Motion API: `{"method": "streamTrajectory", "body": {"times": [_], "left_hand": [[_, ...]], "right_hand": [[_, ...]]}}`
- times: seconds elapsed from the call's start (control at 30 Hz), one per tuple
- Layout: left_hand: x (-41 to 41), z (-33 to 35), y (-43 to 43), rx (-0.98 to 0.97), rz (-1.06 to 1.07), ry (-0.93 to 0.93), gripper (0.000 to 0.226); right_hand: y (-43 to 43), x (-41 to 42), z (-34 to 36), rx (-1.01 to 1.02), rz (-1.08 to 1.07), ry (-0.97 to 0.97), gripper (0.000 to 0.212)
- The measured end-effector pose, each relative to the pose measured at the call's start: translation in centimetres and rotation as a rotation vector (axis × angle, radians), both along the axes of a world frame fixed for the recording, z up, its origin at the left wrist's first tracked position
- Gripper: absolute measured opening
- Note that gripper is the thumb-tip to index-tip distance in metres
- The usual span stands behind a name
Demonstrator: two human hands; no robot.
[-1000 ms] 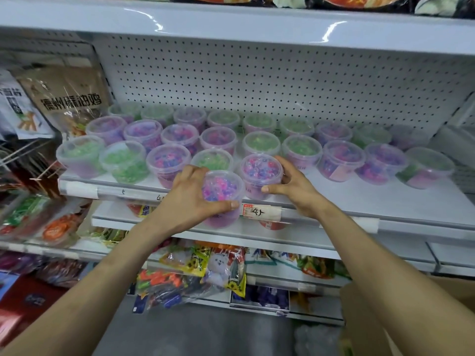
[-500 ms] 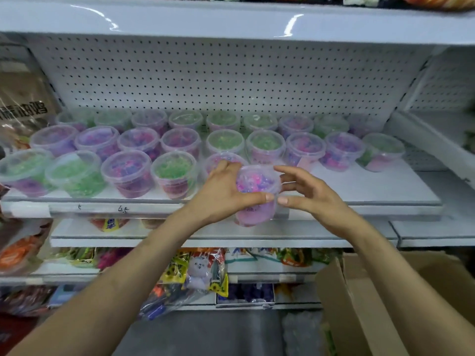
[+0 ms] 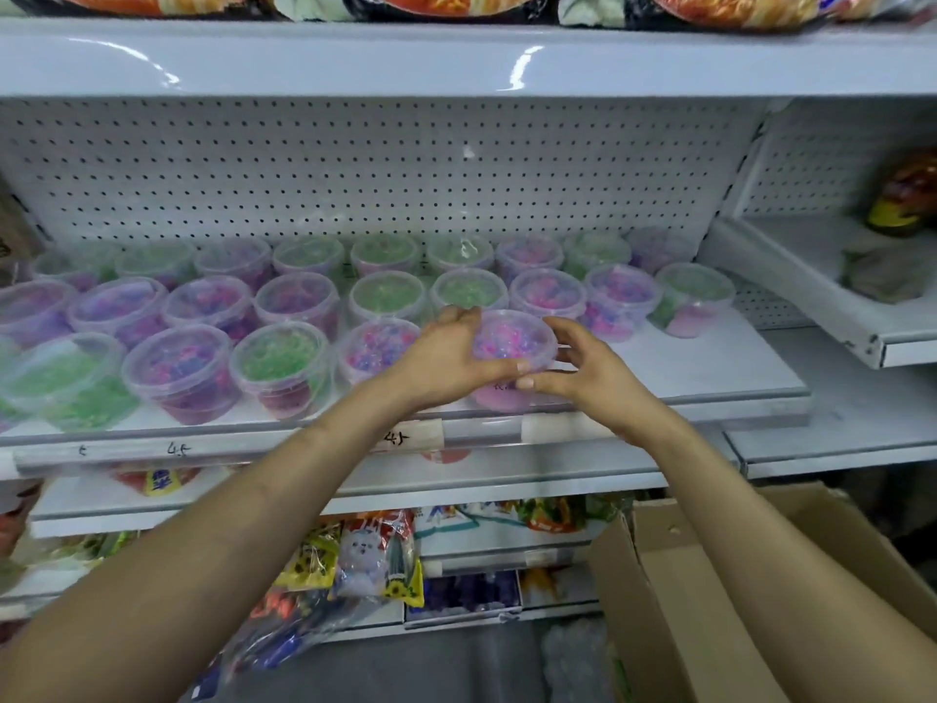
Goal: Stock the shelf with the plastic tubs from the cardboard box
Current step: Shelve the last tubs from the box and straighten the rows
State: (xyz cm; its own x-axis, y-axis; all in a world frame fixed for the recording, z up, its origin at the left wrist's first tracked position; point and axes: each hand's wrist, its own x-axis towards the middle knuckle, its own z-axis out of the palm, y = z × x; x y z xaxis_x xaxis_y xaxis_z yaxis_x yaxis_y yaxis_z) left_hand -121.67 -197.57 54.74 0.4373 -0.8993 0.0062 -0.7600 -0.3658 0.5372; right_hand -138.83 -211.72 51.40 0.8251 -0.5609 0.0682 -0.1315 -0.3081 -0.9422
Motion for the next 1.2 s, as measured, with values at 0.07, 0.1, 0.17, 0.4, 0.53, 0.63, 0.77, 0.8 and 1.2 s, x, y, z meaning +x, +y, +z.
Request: {"method": "streamTrajectory", "body": {"times": [0.07, 0.1, 0.17, 0.4, 0.53, 0.63, 0.77, 0.8, 1.2], "left_hand": [[1.5, -0.1, 0.6, -0.013, -0.084, 0.011, 0.076], [2.2, -0.2, 0.9, -0.010, -0.106, 0.001, 0.071], [3.2, -0.6, 1.2, -0.012, -0.098, -0.033, 0.071], [5.5, -2.0, 1.4, 0.005, -0.063, -0.179, 0.097], [7.1, -2.9, 1.6, 0.044, -0.066, -0.281, 0.097], [7.4, -2.8, 1.6, 0.060, -0.065, -0.327, 0.097], [7.5, -2.4, 1.8, 0.084, -0.099, -0.354, 0.082], [7.6, -2.3, 1.9, 0.095, -0.102, -0.349, 0.081], [9.0, -1.4, 4.0, 0.127, -0.064, -0.321, 0.082]], "right_hand": [[-0.6, 0.4, -0.1, 0.025, 0.030, -0.009, 0.073], [-0.8, 0.7, -0.2, 0.037, 0.049, -0.011, 0.072], [-1.1, 1.3, -0.4, 0.059, 0.079, -0.013, 0.072], [-1.6, 2.9, -1.8, 0.048, 0.108, 0.021, 0.081], [-2.2, 2.5, -2.1, 0.062, 0.098, 0.040, 0.070], [-2.3, 2.4, -1.9, 0.048, 0.105, 0.053, 0.064], [-2.0, 2.8, -2.1, 0.028, 0.066, 0.078, 0.063], [-1.9, 2.9, -2.3, 0.029, 0.048, 0.084, 0.061], [-1.0, 3.9, -1.4, -0.029, 0.009, 0.091, 0.058]]}}
